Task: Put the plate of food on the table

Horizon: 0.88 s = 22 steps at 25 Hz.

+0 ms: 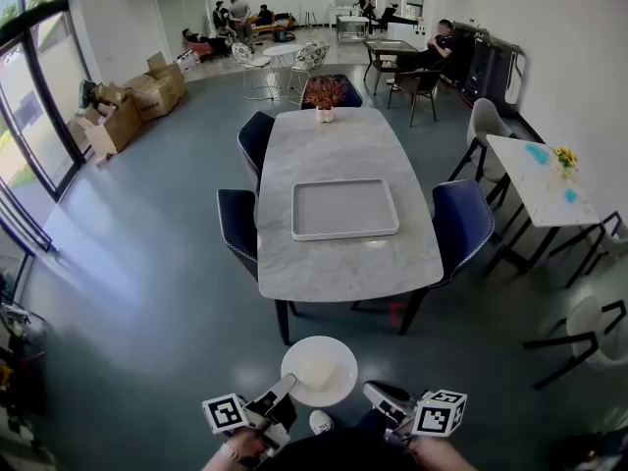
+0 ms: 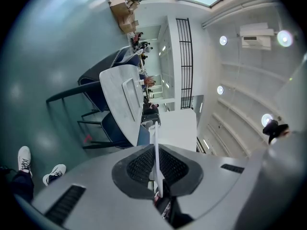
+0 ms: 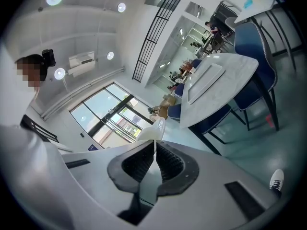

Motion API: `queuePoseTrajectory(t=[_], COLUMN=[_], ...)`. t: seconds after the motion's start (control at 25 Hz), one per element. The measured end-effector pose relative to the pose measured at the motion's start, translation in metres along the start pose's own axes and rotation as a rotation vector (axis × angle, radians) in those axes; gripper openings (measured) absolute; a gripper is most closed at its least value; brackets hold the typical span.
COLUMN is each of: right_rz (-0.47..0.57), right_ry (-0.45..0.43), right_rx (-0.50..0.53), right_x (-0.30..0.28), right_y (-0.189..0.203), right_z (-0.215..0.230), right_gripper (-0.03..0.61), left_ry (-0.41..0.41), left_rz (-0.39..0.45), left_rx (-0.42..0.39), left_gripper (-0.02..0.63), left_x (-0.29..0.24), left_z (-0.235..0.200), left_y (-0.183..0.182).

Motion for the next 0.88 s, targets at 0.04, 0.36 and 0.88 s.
queuePoseTrajectory(t=[0.04,0.36,0.88], right_rz=[0.003,0.017,-0.038], right_ry=[-0.006,0.009,-0.017], right_rx=[-0.002,-0.009,-0.043], right_x=[0.0,-0.002,-0.02], right_y=[-0.001,-0.009,-0.006], right_z=[-0.001,-0.001,-0.004], right_gripper=[0.012,0.05,0.069], left_ry=[0.003,0.024,0.03], left_rz=[0.0,0.002,0.003], left_rx=[0.0,0.0,-0.009], left_gripper=[0.021,0.021,0.021], left_x=[-0.001,-0.004,0.001], left_z=[0.001,0.009,0.012], left_y=[0.0,-0.004,-0.002])
Point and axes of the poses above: the fingertips, and each gripper's own axes: x backward along the fingers, z to its right, y out of its underside, the point moved 1 cm from there along x, backward along the fingers, and after that the axes turned 12 degrees about -z, right-handed, at the moved point
